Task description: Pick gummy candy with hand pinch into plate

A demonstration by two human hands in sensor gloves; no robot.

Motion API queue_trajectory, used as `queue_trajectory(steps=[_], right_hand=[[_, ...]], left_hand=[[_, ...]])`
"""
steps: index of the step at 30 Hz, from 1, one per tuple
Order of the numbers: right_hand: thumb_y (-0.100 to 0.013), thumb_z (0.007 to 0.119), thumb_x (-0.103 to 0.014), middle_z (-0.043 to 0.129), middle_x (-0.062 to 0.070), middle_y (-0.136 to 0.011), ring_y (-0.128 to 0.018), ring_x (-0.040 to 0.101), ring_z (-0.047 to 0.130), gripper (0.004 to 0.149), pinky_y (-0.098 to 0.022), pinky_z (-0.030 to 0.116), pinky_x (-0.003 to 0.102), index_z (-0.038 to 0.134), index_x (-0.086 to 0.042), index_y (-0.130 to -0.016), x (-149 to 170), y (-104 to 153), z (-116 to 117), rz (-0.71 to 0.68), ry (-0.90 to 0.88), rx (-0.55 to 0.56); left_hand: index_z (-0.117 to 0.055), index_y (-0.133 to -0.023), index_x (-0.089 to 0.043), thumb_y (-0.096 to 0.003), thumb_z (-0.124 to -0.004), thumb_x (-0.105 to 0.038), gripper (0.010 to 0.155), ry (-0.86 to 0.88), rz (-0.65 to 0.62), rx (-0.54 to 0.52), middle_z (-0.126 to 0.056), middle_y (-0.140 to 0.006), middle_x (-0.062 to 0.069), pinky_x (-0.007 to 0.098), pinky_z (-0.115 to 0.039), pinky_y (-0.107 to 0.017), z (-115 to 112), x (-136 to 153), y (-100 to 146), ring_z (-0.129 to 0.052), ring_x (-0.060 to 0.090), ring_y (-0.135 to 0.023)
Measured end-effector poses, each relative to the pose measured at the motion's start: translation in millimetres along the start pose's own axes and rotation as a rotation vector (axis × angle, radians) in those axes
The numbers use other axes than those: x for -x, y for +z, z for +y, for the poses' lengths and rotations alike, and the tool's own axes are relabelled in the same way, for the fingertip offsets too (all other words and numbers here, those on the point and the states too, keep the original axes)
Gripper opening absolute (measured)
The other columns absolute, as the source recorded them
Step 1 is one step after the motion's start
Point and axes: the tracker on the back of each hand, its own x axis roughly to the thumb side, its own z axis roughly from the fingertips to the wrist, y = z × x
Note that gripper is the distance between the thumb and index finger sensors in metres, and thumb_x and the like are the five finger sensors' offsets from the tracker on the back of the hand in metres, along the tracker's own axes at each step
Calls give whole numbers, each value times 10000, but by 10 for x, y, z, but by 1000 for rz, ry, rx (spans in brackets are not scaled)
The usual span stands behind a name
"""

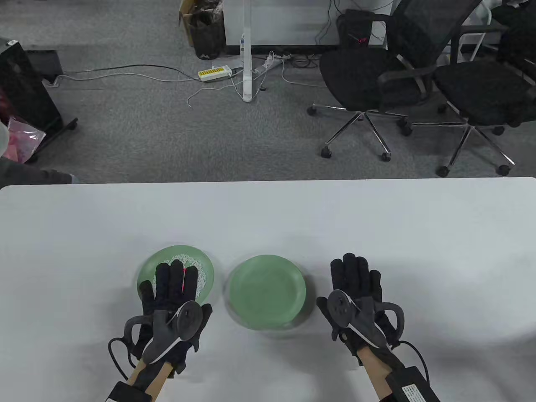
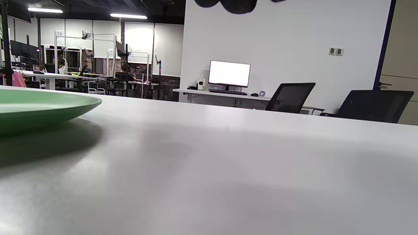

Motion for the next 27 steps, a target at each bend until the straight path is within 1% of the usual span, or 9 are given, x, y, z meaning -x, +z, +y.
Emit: queue_trajectory(steps=[8,14,17,20,21,22,24,25,27], right_hand=[[-328,590,-692,239,-12,-1198,-1129,312,328,896,-790,342,533,261,-310,-1069,26,6,16,13,5,-15],[-327,590,-694,250,-12,-1199,-1130,313,336,898,-791,344,536,261,-311,-1069,21,13,-24,15,-3,-7],[-328,594,-692,259,-6,-1199,-1128,317,350,897,-789,350,538,269,-307,-1070,25,11,-40,24,-25,-10],[-328,594,-692,265,-3,-1200,-1127,322,354,898,-790,353,539,273,-304,-1071,32,15,-72,33,-31,-13],[-329,595,-691,267,0,-1200,-1127,323,358,897,-789,355,540,275,-303,-1072,32,17,-82,35,-35,-12],[-331,597,-689,268,0,-1200,-1127,324,358,896,-789,357,540,278,-302,-1072,33,18,-86,36,-38,-12],[-331,599,-687,271,2,-1200,-1126,328,362,895,-789,359,545,282,-300,-1073,35,18,-94,40,-41,-11],[-332,600,-686,273,3,-1200,-1125,327,366,893,-788,361,546,285,-299,-1073,31,18,-101,41,-42,-9],[-333,600,-685,275,4,-1200,-1125,329,366,892,-788,363,548,286,-300,-1073,26,18,-102,44,-40,-11]], left_hand=[[-241,-1129,-326,-406,-587,-706,887,8,-5,37,-177,-1215,3,645,-297,-781,-25,-56,-13,-191,336,-1166],[-259,-1129,-323,-407,-596,-699,882,59,1,7,-194,-1216,2,655,-312,-779,12,-31,-7,-207,334,-1167],[-318,-1129,-316,-401,-626,-686,873,79,1,-43,-266,-1220,7,666,-359,-776,29,-10,-11,-278,344,-1172],[-390,-1128,-284,-407,-671,-656,859,109,83,-61,-388,-1213,37,649,-444,-775,48,96,-56,-414,387,-1155],[-422,-1126,-268,-410,-691,-641,850,125,132,-54,-439,-1203,51,640,-487,-767,43,165,-85,-472,404,-1138],[-456,-1121,-253,-415,-707,-622,835,133,169,-50,-501,-1182,92,621,-540,-755,36,214,-106,-545,413,-1111],[-515,-1110,-227,-421,-740,-592,811,143,272,-15,-607,-1134,103,584,-628,-713,-4,360,-179,-672,435,-1032],[-546,-1102,-217,-419,-757,-582,803,141,334,22,-659,-1102,110,568,-670,-684,-46,468,-232,-738,443,-981],[-562,-1097,-208,-420,-779,-562,794,110,403,91,-707,-1061,111,539,-723,-633,-124,600,-309,-824,430,-898]])
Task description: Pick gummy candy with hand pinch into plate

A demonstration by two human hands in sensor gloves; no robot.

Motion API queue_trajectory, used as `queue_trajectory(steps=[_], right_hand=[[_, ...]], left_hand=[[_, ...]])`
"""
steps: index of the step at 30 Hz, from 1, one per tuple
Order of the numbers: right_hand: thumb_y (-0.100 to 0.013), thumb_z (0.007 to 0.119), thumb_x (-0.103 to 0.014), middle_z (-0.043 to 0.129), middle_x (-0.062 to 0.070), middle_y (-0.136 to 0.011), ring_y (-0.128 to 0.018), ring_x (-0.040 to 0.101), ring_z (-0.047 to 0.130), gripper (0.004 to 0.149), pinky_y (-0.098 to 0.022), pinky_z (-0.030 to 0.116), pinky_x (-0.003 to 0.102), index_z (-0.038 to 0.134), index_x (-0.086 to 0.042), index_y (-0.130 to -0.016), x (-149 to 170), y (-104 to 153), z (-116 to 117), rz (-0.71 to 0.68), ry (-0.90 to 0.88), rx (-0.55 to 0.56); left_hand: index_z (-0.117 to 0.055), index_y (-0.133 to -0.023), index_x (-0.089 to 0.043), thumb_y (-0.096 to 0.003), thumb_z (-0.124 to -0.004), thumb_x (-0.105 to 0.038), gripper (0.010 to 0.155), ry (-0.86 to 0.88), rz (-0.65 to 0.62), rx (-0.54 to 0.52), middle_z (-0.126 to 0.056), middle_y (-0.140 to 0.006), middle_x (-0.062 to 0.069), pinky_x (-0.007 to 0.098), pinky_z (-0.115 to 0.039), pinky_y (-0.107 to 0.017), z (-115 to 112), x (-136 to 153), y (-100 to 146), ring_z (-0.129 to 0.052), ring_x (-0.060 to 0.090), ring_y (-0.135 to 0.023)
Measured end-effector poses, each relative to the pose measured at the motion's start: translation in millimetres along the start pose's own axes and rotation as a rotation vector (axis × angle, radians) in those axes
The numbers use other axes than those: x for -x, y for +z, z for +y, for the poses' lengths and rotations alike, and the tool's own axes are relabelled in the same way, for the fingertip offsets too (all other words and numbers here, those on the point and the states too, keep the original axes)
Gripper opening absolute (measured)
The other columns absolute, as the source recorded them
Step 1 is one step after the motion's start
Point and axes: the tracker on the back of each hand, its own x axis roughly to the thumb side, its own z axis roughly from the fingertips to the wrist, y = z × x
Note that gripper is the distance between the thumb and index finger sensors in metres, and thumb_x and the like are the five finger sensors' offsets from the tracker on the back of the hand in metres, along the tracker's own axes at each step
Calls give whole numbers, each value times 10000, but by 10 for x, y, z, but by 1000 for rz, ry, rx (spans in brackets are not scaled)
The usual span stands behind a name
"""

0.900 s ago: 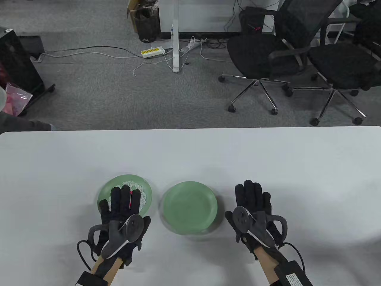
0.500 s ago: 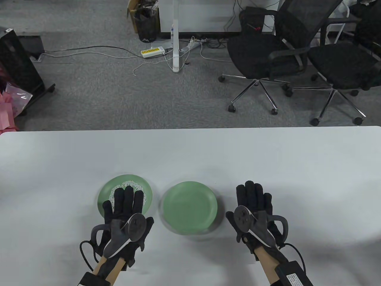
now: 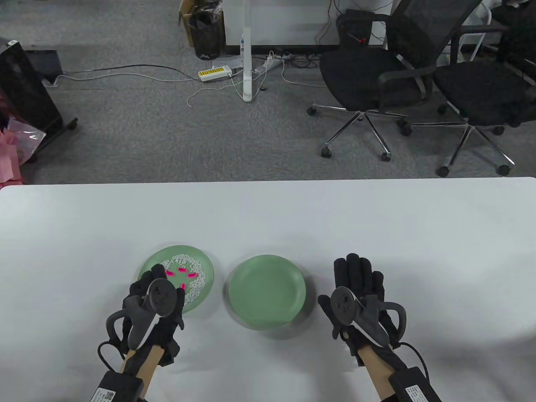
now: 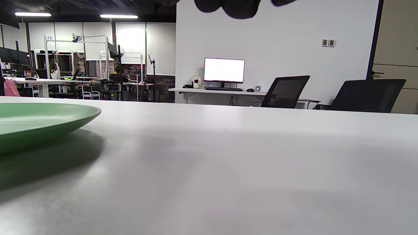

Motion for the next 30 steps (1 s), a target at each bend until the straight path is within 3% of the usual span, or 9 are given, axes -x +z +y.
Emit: queue_trajectory(steps=[3,8,14,18,22,26,30], right_hand=[[-334,602,-683,276,7,-1200,-1124,332,365,891,-787,365,550,289,-297,-1074,6,-3,16,3,5,-5],[-337,600,-680,275,10,-1199,-1123,334,363,887,-786,366,552,292,-295,-1074,18,-7,30,9,5,-9],[-338,600,-677,274,13,-1198,-1122,338,361,884,-785,369,560,296,-294,-1075,8,-9,41,12,8,-12],[-338,599,-677,275,14,-1198,-1122,338,360,882,-785,370,562,299,-296,-1075,-1,-7,46,10,9,-16],[-338,598,-677,276,14,-1198,-1122,339,362,880,-784,374,562,302,-297,-1075,-46,2,41,-1,3,-19],[-338,600,-676,276,14,-1199,-1121,340,364,882,-786,378,560,302,-296,-1076,-123,12,0,-19,-23,-14],[-337,604,-677,282,12,-1199,-1122,341,364,879,-787,382,561,307,-303,-1075,-271,31,-47,-58,-62,-11]], left_hand=[[-563,-1089,-205,-415,-785,-568,797,-101,125,68,-758,-999,97,483,-786,-556,-87,120,-230,-915,387,-772],[-631,-1062,-184,-406,-801,-574,782,-115,281,146,-897,-841,81,414,-861,-394,-199,278,-499,-1033,311,-525],[-758,-991,-166,-402,-855,-522,695,19,350,262,-1014,-627,44,359,-901,-252,-316,383,-677,-1085,232,-321],[-815,-944,-185,-399,-876,-423,598,54,378,219,-1036,-563,17,335,-924,-216,-336,424,-704,-1093,194,-244],[-838,-900,-202,-397,-856,-394,539,351,416,282,-1025,-574,-39,293,-958,-206,-412,630,-674,-1122,195,-233],[-805,-904,-189,-407,-839,-328,517,689,438,350,-996,-651,17,278,-961,-162,-506,847,-591,-1138,254,-233],[-779,-922,-187,-409,-834,-302,529,811,399,368,-1016,-730,46,292,-954,-154,-485,978,-471,-1130,276,-236]])
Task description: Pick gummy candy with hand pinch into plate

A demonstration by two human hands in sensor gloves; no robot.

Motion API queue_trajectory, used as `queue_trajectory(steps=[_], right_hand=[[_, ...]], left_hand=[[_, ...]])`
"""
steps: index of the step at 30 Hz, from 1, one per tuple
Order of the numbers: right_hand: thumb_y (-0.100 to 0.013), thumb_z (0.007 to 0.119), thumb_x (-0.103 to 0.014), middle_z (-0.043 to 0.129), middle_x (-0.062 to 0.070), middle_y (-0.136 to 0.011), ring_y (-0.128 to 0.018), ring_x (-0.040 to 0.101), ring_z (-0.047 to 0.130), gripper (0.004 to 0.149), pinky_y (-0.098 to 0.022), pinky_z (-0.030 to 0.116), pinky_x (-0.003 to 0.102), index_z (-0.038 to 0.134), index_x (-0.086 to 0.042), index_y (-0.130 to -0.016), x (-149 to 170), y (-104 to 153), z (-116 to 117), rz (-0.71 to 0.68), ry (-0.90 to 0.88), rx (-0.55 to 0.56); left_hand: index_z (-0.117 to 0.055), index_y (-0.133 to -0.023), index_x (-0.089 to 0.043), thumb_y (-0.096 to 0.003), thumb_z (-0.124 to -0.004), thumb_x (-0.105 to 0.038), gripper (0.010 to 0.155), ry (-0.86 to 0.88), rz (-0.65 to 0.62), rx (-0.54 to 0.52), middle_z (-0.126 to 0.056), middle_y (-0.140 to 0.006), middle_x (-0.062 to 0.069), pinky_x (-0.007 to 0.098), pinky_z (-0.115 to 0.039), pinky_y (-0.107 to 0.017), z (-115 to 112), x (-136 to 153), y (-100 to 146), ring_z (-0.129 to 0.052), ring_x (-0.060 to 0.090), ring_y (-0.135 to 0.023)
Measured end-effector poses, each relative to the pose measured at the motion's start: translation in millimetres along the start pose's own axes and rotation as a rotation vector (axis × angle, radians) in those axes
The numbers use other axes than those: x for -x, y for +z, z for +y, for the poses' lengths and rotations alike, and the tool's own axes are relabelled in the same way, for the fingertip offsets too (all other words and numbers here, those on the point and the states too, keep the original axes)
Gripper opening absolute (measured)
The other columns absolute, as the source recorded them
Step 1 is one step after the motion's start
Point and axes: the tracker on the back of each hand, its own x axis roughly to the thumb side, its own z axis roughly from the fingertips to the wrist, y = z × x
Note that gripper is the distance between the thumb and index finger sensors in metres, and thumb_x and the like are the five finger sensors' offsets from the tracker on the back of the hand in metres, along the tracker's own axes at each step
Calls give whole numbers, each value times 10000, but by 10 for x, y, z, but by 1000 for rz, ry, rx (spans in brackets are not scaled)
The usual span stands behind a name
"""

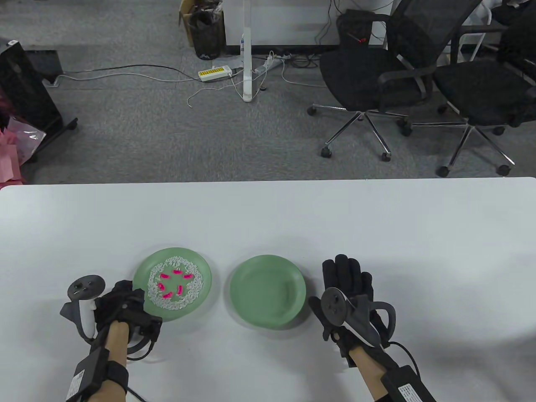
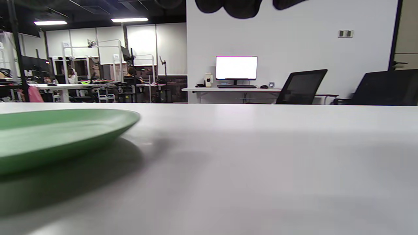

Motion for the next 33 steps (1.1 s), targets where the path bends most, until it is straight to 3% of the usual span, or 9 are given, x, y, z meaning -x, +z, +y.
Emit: queue_trajectory(steps=[8,11,16,19,22,33], right_hand=[[-321,738,-631,590,-3,-1127,-985,287,704,812,-745,592,568,533,-314,-1040,-697,82,-278,-134,-213,72],[-314,780,-612,644,-18,-1081,-921,262,738,747,-723,623,543,647,-334,-994,-1117,118,-399,-226,-291,72],[-308,823,-587,651,-39,-1043,-873,236,726,645,-701,621,516,766,-367,-912,-1823,24,-393,-278,-213,58],[-305,836,-565,684,-50,-1005,-835,224,747,599,-680,639,499,813,-361,-868,-1985,-66,-299,-276,-178,61],[-299,856,-549,716,-54,-970,-804,223,766,573,-661,654,493,854,-330,-829,-2121,-120,-282,-260,-206,48],[-310,886,-506,746,-52,-937,-774,230,781,526,-635,667,491,891,-301,-794,-2101,-146,-171,-241,-180,28]], left_hand=[[-768,-925,-185,-414,-826,-304,528,90,-94,136,-1014,-732,38,299,-946,-143,40,27,405,-1129,267,-213],[-763,-927,-180,-417,-819,-305,529,106,-127,155,-1011,-725,41,298,-944,-139,-14,-69,612,-1128,260,-207],[-760,-928,-178,-418,-814,-310,530,96,-185,149,-1009,-718,42,295,-944,-135,-57,-203,824,-1127,254,-200],[-760,-930,-174,-419,-812,-308,531,87,-206,157,-1006,-721,45,298,-944,-136,-145,-235,893,-1127,258,-201],[-760,-930,-174,-420,-811,-307,530,90,-213,162,-1006,-720,47,297,-944,-135,-87,-244,901,-1127,257,-199],[-764,-930,-167,-421,-811,-303,530,133,-191,177,-1006,-718,57,301,-944,-131,-92,-223,885,-1126,264,-194]])
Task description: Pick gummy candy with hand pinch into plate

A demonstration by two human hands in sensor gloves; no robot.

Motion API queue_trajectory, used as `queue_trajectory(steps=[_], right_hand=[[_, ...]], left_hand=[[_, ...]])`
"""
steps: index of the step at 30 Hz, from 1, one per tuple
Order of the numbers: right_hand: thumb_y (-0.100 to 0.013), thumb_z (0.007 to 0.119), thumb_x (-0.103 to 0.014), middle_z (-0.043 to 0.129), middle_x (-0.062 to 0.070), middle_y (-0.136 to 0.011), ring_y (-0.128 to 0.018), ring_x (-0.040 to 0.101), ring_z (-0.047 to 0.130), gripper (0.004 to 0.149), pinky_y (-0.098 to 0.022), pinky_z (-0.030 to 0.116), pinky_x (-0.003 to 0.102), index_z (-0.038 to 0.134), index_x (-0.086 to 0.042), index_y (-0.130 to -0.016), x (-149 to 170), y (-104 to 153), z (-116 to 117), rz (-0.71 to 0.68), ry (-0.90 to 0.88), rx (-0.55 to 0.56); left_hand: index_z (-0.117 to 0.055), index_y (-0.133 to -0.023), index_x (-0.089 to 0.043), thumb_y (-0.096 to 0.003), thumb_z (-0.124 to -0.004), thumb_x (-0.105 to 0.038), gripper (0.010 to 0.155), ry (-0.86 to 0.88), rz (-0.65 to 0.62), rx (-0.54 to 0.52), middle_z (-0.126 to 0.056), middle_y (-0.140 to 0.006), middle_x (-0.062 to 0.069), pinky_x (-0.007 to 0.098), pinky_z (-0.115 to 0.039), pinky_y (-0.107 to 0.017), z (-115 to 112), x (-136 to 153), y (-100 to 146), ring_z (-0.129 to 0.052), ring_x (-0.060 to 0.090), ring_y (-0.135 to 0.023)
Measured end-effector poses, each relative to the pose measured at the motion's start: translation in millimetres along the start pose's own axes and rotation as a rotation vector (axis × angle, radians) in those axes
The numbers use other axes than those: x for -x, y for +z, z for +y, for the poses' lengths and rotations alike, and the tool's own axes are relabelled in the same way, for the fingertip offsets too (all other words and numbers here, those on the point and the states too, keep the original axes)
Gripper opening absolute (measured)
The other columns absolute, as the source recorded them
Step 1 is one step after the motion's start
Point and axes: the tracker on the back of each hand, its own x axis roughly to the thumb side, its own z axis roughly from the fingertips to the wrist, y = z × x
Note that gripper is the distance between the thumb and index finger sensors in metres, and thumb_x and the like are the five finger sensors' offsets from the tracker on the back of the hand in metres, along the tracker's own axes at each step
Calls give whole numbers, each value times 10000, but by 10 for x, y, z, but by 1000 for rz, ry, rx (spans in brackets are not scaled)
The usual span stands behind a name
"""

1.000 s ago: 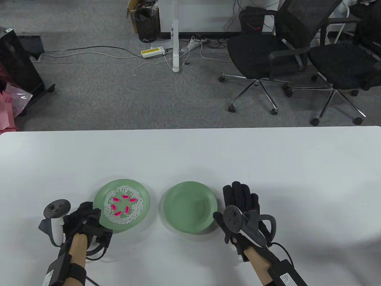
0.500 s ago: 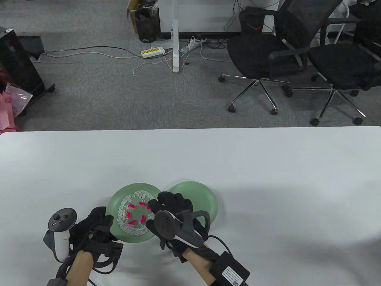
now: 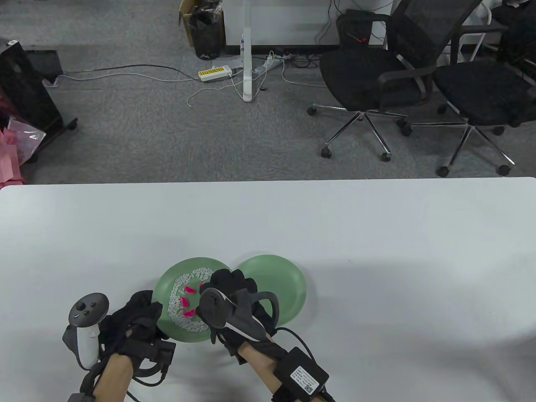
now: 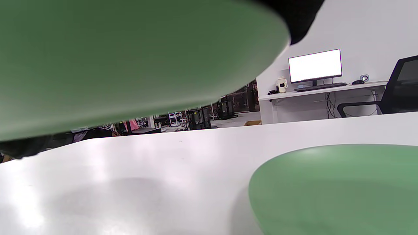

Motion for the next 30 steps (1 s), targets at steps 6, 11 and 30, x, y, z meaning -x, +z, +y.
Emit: queue_trajectory(steps=[6,11,30], right_hand=[[-305,886,-509,749,-55,-934,-775,229,779,521,-634,662,491,895,-314,-788,-19,-10,40,8,29,-3],[-309,884,-501,758,-67,-919,-780,233,772,492,-647,641,504,920,-329,-769,-35,5,36,-3,32,-8],[-332,862,-467,755,-65,-902,-776,236,765,437,-654,617,526,918,-277,-722,139,-52,-24,50,-210,-57]], left_hand=[[-761,-932,-163,-419,-807,-291,531,14,6,16,-1003,-723,66,302,-945,-133,3,15,-28,-1124,273,-198],[-761,-932,-162,-419,-807,-290,530,43,16,23,-1001,-728,68,302,-945,-133,11,42,-45,-1123,278,-197],[-771,-930,-174,-419,-815,-300,528,26,20,-4,-1007,-722,58,306,-941,-133,15,72,-64,-1123,274,-195]])
